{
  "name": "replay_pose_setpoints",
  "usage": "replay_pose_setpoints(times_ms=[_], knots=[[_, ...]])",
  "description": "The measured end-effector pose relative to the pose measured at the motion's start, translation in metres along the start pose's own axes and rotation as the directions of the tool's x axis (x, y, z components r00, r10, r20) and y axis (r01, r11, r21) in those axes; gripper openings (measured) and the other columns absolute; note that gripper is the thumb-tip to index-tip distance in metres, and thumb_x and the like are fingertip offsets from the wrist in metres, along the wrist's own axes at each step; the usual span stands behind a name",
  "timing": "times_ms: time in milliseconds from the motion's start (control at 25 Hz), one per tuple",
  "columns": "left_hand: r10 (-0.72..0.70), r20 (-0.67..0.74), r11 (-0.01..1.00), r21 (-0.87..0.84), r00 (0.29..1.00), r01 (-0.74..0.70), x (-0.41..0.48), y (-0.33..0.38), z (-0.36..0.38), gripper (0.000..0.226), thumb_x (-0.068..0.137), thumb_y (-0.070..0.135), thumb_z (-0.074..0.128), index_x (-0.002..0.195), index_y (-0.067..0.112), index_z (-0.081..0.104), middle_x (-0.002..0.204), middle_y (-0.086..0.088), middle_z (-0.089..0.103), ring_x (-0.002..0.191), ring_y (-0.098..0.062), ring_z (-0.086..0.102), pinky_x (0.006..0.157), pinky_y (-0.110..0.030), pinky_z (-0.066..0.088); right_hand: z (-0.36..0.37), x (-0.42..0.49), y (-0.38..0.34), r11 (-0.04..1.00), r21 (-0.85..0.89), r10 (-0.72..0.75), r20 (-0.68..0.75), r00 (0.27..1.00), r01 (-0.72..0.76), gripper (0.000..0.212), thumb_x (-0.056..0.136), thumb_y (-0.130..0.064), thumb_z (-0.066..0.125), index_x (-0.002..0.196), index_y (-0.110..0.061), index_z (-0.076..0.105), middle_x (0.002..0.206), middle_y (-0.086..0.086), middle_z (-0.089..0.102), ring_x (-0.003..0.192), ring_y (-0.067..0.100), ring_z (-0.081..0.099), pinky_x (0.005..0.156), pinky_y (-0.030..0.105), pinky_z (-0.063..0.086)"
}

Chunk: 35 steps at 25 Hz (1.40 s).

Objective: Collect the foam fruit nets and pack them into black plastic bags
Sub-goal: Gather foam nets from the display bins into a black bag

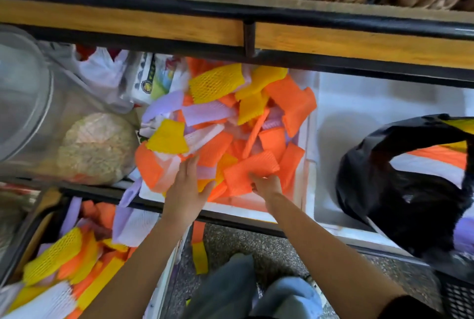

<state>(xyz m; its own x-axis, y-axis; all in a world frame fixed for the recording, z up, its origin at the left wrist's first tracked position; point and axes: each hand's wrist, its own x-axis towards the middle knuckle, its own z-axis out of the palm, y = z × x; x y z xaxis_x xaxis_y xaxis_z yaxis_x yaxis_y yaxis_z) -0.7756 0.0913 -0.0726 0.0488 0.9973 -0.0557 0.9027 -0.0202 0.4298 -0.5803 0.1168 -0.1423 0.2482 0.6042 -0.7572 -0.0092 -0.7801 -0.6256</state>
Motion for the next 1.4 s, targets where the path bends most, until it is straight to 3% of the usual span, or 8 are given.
replay_pose_setpoints(times_ms=[200, 320, 480, 600, 840, 1040, 1200, 1400], knots=[[0.047, 0.094, 0.986, 0.157, 0.994, -0.062, 0.039, 0.010, 0.006, 0.083, 0.081, 0.050, 0.065, 0.145, 0.013, 0.028, 0.150, -0.009, 0.031, 0.138, -0.028, 0.028, 0.108, -0.043, 0.028, -0.017, -0.039, -0.022, 0.973, -0.196, -0.117, 0.029, 0.993, 0.121, 0.016, 0.086, -0.019, 0.058, 0.096, -0.007, 0.055, 0.082, 0.008, 0.060, 0.087, 0.032, 0.062, 0.081, 0.045, 0.052], [-0.002, 0.170, 0.991, 0.130, 0.985, -0.020, 0.048, 0.006, 0.015, 0.065, 0.086, 0.038, 0.062, 0.140, 0.013, 0.035, 0.140, -0.009, 0.045, 0.125, -0.028, 0.046, 0.097, -0.040, 0.038, -0.039, -0.056, -0.027, 0.899, -0.378, -0.205, 0.082, 0.975, 0.221, 0.018, 0.089, -0.019, 0.054, 0.099, -0.004, 0.054, 0.088, 0.011, 0.060, 0.084, 0.029, 0.060, 0.072, 0.039, 0.049], [-0.136, -0.028, 0.983, -0.124, 0.990, 0.132, 0.043, 0.000, -0.002, 0.039, 0.095, 0.023, 0.052, 0.131, 0.009, 0.047, 0.110, -0.019, 0.064, 0.091, -0.037, 0.063, 0.068, -0.039, 0.046, -0.060, -0.076, -0.034, 0.787, -0.508, -0.310, 0.163, 0.937, 0.349, 0.010, 0.094, -0.019, 0.051, 0.093, -0.009, 0.048, 0.081, 0.003, 0.055, 0.073, 0.020, 0.053, 0.059, 0.030, 0.041], [-0.161, -0.180, 0.958, -0.264, 0.970, 0.110, 0.023, 0.004, -0.020, 0.039, 0.095, 0.022, 0.052, 0.131, 0.008, 0.048, 0.112, -0.018, 0.065, 0.097, -0.037, 0.063, 0.072, -0.039, 0.046, -0.055, -0.087, -0.039, 0.705, -0.576, -0.407, 0.150, 0.901, 0.414, 0.012, 0.094, -0.019, 0.050, 0.097, -0.008, 0.049, 0.086, 0.011, 0.062, 0.077, 0.029, 0.059, 0.066, 0.035, 0.044], [0.174, -0.054, 0.892, -0.415, 0.983, -0.181, -0.036, 0.049, -0.003, 0.053, 0.096, 0.039, 0.041, 0.143, 0.014, 0.035, 0.144, 0.000, 0.040, 0.134, -0.008, 0.036, 0.109, -0.026, 0.032, -0.011, -0.114, -0.046, 0.913, -0.102, -0.352, 0.292, 0.889, 0.395, 0.041, 0.092, -0.039, 0.054, 0.115, -0.006, 0.047, 0.101, 0.006, 0.063, 0.088, 0.017, 0.064, 0.083, 0.039, 0.054], [0.284, 0.065, 0.857, -0.465, 0.957, -0.223, -0.062, 0.043, -0.002, 0.047, 0.095, 0.041, 0.036, 0.134, 0.019, 0.047, 0.142, 0.012, 0.036, 0.133, 0.002, 0.031, 0.106, -0.018, 0.032, -0.020, -0.109, -0.041, 0.902, -0.193, -0.362, 0.150, 0.920, 0.386, 0.041, 0.087, -0.030, 0.065, 0.113, -0.004, 0.046, 0.101, 0.010, 0.061, 0.091, 0.025, 0.060, 0.079, 0.040, 0.050], [-0.001, -0.068, 0.965, -0.262, 0.998, -0.017, -0.045, -0.016, -0.003, 0.033, 0.095, 0.024, 0.051, 0.123, 0.008, 0.054, 0.129, -0.010, 0.051, 0.123, -0.022, 0.045, 0.100, -0.040, 0.041, -0.033, -0.103, -0.033, 0.899, -0.224, -0.347, 0.159, 0.924, 0.376, 0.042, 0.088, -0.030, 0.063, 0.121, -0.013, 0.045, 0.104, 0.002, 0.060, 0.095, 0.020, 0.060, 0.081, 0.035, 0.050], [-0.421, 0.162, 0.906, 0.020, 0.892, 0.424, -0.038, -0.066, 0.003, 0.053, 0.092, 0.028, 0.058, 0.134, 0.002, 0.041, 0.127, -0.020, 0.048, 0.119, -0.038, 0.043, 0.094, -0.046, 0.038, -0.042, -0.104, -0.016, 0.880, -0.327, -0.298, 0.186, 0.936, 0.345, 0.051, 0.088, -0.033, 0.062, 0.128, -0.008, 0.042, 0.114, 0.007, 0.059, 0.101, 0.025, 0.058, 0.087, 0.040, 0.049]])
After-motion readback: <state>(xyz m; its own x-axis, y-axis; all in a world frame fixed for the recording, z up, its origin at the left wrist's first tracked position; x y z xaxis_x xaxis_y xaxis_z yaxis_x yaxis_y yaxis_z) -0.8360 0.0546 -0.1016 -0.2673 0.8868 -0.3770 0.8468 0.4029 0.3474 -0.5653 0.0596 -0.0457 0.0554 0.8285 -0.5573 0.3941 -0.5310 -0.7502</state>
